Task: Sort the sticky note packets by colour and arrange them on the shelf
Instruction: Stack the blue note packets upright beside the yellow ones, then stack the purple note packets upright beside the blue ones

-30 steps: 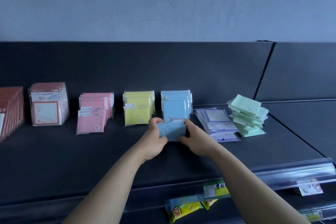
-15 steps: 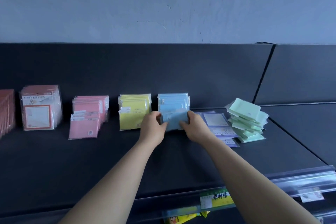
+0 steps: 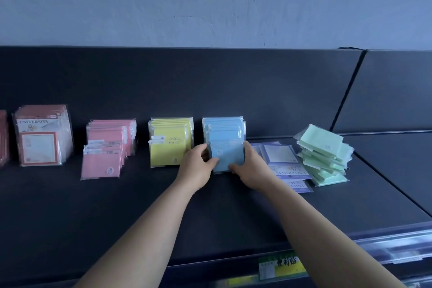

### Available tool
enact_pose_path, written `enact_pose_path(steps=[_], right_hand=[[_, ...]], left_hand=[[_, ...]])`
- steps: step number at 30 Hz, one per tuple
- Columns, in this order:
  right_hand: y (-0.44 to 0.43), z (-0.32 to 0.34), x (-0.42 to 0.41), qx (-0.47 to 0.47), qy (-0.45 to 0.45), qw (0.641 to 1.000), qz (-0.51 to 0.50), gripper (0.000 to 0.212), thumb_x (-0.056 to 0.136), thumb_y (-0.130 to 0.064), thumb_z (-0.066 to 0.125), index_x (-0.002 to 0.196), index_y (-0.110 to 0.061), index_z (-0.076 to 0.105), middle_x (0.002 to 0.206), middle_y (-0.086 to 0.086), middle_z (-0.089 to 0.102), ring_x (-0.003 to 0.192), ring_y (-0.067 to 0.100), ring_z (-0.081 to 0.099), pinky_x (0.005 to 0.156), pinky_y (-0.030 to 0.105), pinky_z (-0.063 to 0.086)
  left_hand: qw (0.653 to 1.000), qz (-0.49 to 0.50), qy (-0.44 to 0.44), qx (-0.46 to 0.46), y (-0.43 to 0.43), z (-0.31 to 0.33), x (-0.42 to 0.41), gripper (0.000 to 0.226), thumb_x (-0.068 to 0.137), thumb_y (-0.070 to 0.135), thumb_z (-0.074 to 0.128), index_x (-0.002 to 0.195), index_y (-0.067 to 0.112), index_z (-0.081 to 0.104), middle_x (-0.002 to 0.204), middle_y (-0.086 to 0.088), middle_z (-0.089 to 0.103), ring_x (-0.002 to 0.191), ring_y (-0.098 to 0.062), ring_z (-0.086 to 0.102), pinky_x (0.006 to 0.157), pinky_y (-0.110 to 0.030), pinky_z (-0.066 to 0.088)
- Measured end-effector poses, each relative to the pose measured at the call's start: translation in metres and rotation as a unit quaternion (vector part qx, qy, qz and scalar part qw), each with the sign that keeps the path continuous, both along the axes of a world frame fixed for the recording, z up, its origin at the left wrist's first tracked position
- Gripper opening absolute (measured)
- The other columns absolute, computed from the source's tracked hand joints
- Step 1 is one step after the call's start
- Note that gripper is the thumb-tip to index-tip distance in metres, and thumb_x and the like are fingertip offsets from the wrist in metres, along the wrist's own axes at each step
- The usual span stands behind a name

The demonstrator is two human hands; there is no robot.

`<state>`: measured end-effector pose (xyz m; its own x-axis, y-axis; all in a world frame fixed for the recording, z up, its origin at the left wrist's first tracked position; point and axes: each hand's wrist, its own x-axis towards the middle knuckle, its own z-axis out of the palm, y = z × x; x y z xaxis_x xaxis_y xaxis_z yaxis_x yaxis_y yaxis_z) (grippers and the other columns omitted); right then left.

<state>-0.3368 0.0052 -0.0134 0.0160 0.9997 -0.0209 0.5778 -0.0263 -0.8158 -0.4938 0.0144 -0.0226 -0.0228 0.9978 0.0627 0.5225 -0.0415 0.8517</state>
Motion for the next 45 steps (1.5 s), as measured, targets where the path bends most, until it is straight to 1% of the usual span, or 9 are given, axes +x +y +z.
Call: enact_pose_path(steps=[14,19,25,29,31,34,38,42,45], right_hand=[[-0.019,0.02,0.003,0.055,-0.005,0.998,-0.012,0.03,0.088,-0.012,0.059,0.11,-0.02,0.041,0.11,-0.001,0.052,0.093,0.018,0.051,0.062,0.024,0.039],[-0.049,0.029,0.017,0.102,-0.077,0.991,-0.033,0.069,0.096,-0.029,0.054,0.152,-0.015,0.016,0.155,-0.001,0.027,0.142,0.014,0.027,0.11,0.03,0.03],[-0.072,0.032,0.055,0.263,-0.059,0.954,-0.129,0.039,0.095,-0.018,0.056,0.134,-0.014,0.052,0.137,-0.002,0.052,0.126,0.017,0.049,0.107,0.032,0.038],[-0.073,0.034,0.095,0.322,-0.023,0.92,-0.225,0.038,0.093,-0.021,0.059,0.13,-0.014,0.054,0.138,0.002,0.045,0.127,0.016,0.045,0.105,0.027,0.035],[-0.067,0.035,0.121,0.275,0.028,0.923,-0.269,0.05,0.092,-0.028,0.06,0.138,-0.019,0.044,0.146,0.002,0.032,0.134,0.017,0.035,0.105,0.027,0.03],[-0.051,0.034,0.162,0.156,0.088,0.943,-0.281,0.069,0.085,-0.046,0.062,0.145,-0.028,0.033,0.15,0.001,0.019,0.135,0.026,0.034,0.107,0.039,0.035],[-0.033,0.035,0.199,0.049,0.109,0.969,-0.216,0.071,0.082,-0.048,0.066,0.144,-0.03,0.036,0.148,0.002,0.031,0.112,0.021,0.05,0.078,0.031,0.045],[-0.017,0.034,0.216,-0.004,0.156,0.98,-0.122,0.065,0.085,-0.037,0.069,0.142,-0.023,0.041,0.121,0.003,0.058,0.071,0.007,0.059,0.063,0.018,0.046],[-0.007,0.035,0.224,-0.043,0.184,0.98,-0.069,0.067,0.084,-0.035,0.071,0.143,-0.027,0.039,0.11,0.003,0.063,0.062,0.013,0.062,0.061,0.021,0.05]], left_hand=[[1.0,-0.007,-0.026,0.007,-0.018,0.021,-0.004,0.052,0.091,0.02,0.066,0.137,0.008,0.045,0.139,-0.004,0.052,0.124,-0.019,0.051,0.091,-0.027,0.04],[0.997,0.002,-0.048,0.063,-0.034,0.033,0.0,0.053,0.093,0.024,0.062,0.141,0.013,0.043,0.138,-0.001,0.051,0.122,-0.015,0.052,0.094,-0.026,0.041],[0.993,-0.042,-0.088,0.066,-0.051,0.039,0.039,0.051,0.093,0.027,0.061,0.139,0.014,0.044,0.133,0.002,0.055,0.104,-0.006,0.056,0.092,-0.03,0.05],[0.99,-0.08,-0.11,0.021,-0.058,0.045,0.077,0.05,0.095,0.032,0.057,0.14,0.014,0.044,0.131,0.004,0.055,0.103,-0.007,0.057,0.087,-0.024,0.044],[0.986,-0.089,-0.137,-0.024,-0.06,0.047,0.101,0.042,0.093,0.033,0.059,0.131,0.014,0.053,0.123,0.001,0.06,0.107,-0.016,0.06,0.099,-0.035,0.046],[0.965,-0.131,-0.208,-0.094,-0.064,0.043,0.14,0.022,0.083,0.035,0.064,0.09,0.015,0.062,0.086,-0.003,0.059,0.085,-0.019,0.056,0.101,-0.048,0.047],[0.936,-0.148,-0.259,-0.186,-0.077,0.027,0.185,0.018,0.093,0.023,0.059,0.082,0.011,0.051,0.076,-0.006,0.041,0.076,-0.019,0.042,0.085,-0.035,0.044],[0.957,-0.082,-0.224,-0.162,-0.078,0.014,0.213,0.031,0.073,0.042,0.053,0.083,0.013,0.052,0.092,-0.004,0.056,0.093,-0.022,0.055,0.104,-0.04,0.042],[0.965,-0.054,-0.211,-0.143,-0.076,0.01,0.23,0.025,0.088,0.035,0.049,0.104,0.019,0.06,0.11,-0.001,0.065,0.107,-0.021,0.059,0.102,-0.042,0.045]])
